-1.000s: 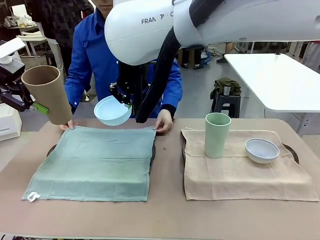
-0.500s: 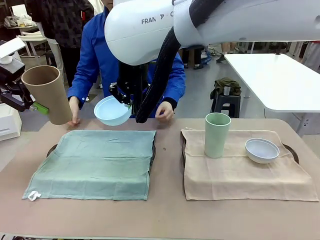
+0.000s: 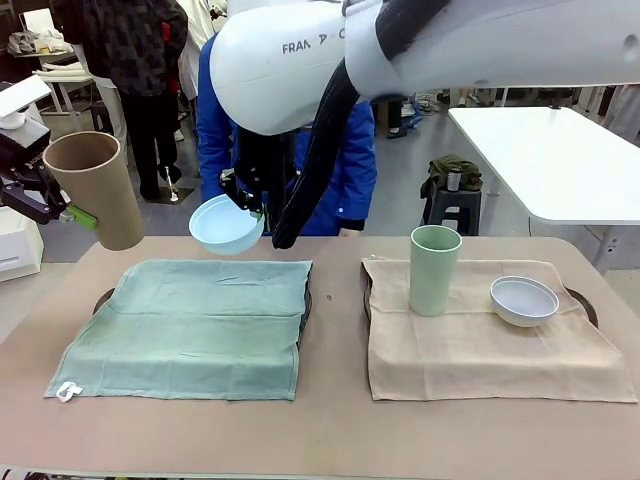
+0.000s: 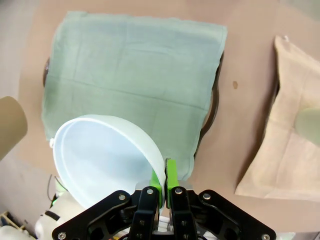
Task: Set up a tray with a mat and arrange the tableware.
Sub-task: Place the Picnic Bowl and Reusable plastic cup back onto the Handle tray in front of the human's position.
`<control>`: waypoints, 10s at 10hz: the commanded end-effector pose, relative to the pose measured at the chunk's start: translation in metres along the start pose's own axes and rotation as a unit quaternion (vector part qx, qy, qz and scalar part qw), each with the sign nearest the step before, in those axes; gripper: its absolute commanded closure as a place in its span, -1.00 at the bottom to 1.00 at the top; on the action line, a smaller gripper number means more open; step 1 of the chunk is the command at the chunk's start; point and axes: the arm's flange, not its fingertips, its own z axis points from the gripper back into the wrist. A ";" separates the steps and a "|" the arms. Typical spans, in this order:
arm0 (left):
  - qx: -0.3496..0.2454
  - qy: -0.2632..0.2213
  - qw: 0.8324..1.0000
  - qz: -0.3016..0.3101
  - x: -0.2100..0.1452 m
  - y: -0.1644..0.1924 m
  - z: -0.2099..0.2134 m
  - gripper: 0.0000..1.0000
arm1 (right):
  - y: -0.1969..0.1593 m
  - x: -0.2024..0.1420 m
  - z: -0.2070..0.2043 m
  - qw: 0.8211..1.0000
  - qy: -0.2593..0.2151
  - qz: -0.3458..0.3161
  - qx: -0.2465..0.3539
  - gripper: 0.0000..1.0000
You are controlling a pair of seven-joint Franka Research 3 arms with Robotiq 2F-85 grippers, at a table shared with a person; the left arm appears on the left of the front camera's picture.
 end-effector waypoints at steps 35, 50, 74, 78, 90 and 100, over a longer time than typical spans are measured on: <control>-0.051 0.081 0.964 0.249 -0.158 0.007 -0.078 -1.00 | -0.044 0.001 -0.103 0.999 0.034 0.006 -0.031 -1.00; 0.199 0.354 0.774 0.486 0.120 0.012 -0.035 -1.00 | -0.130 -0.108 0.105 0.987 -0.063 -0.101 -0.110 -1.00; 0.064 0.043 0.749 0.658 0.066 -0.019 -0.010 -1.00 | -0.365 -0.179 0.099 0.948 -0.090 -0.169 0.253 -1.00; 0.043 -0.042 0.684 0.727 0.021 -0.044 0.037 -1.00 | -0.443 -0.227 0.148 0.935 -0.146 -0.231 0.225 -1.00; -0.032 -0.124 0.552 0.824 -0.050 -0.050 0.066 -1.00 | -0.578 -0.226 0.139 0.891 -0.033 -0.291 0.346 -1.00; -0.039 -0.144 0.521 0.840 -0.096 -0.062 0.073 -1.00 | -0.618 -0.240 0.113 0.882 -0.002 -0.304 0.361 -1.00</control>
